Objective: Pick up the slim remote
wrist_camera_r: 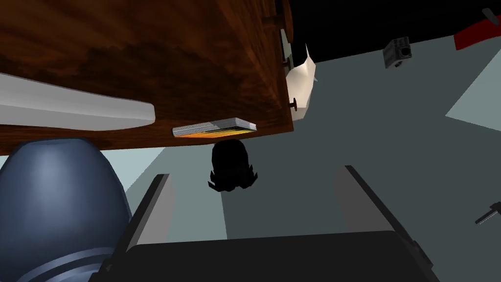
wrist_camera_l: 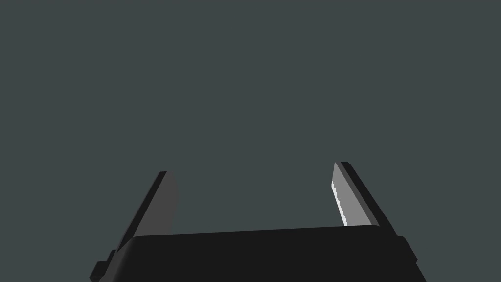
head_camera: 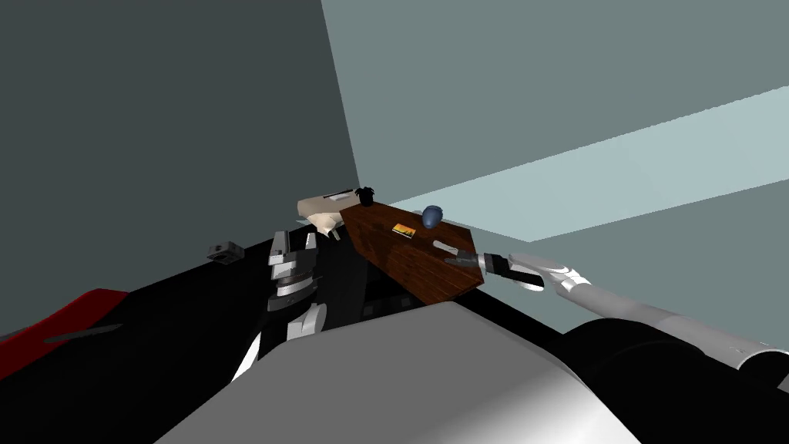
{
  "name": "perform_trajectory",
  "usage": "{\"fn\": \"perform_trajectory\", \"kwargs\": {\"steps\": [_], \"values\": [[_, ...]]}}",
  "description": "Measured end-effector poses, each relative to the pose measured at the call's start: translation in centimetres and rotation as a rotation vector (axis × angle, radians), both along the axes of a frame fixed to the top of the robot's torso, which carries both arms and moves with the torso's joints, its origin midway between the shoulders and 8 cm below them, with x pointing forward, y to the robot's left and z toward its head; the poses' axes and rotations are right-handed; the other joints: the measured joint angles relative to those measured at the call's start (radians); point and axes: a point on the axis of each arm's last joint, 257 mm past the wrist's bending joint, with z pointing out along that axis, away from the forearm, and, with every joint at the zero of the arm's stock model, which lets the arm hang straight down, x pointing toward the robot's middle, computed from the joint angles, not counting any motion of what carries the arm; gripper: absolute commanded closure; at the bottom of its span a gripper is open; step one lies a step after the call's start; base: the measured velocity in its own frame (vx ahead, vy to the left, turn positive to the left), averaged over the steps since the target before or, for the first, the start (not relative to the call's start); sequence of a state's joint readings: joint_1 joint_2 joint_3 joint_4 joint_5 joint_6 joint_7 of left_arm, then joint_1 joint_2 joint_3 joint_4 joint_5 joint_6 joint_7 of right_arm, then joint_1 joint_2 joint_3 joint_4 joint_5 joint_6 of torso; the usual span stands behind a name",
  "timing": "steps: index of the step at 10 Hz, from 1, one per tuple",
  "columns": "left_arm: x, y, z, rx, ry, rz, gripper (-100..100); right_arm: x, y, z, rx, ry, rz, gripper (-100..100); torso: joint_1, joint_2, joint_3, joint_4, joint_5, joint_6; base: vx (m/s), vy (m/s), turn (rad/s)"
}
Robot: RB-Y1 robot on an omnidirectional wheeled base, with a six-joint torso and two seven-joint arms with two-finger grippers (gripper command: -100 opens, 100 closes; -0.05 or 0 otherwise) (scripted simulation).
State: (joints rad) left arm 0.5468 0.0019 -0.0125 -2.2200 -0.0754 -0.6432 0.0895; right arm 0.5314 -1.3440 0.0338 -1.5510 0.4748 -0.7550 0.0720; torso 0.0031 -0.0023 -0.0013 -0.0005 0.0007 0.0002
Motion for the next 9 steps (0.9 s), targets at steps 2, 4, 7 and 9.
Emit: {"fn": "perform_trajectory", "kwargs": {"steps": [2,4,7,9], "values": [[0.0,0.0,0.0,0.000,0.000,0.000,0,-0.8,-1.8,-1.1,-0.070,0.044,0.015,-100,0.000,0.000,0.000,0.000,0.000,0.000,0.061,0.055,0.164],[0.0,0.0,0.0,0.000,0.000,0.000,0,-2.2,-4.4,-2.2,-0.150,0.099,0.025,-100,0.001,-0.001,-0.001,0.000,0.000,0.001,0.052,0.043,0.127],[0.0,0.0,0.0,0.000,0.000,0.000,0,-4.5,-8.2,-3.2,-0.266,0.181,0.042,-100,0.000,-0.001,-0.001,0.000,0.000,0.001,0.067,0.035,0.125],[0.0,0.0,0.0,0.000,0.000,0.000,0,-6.4,-11.4,-3.5,-0.346,0.239,0.049,-100,-0.001,-0.002,-0.001,0.000,0.000,0.000,0.087,0.025,0.182]]}}
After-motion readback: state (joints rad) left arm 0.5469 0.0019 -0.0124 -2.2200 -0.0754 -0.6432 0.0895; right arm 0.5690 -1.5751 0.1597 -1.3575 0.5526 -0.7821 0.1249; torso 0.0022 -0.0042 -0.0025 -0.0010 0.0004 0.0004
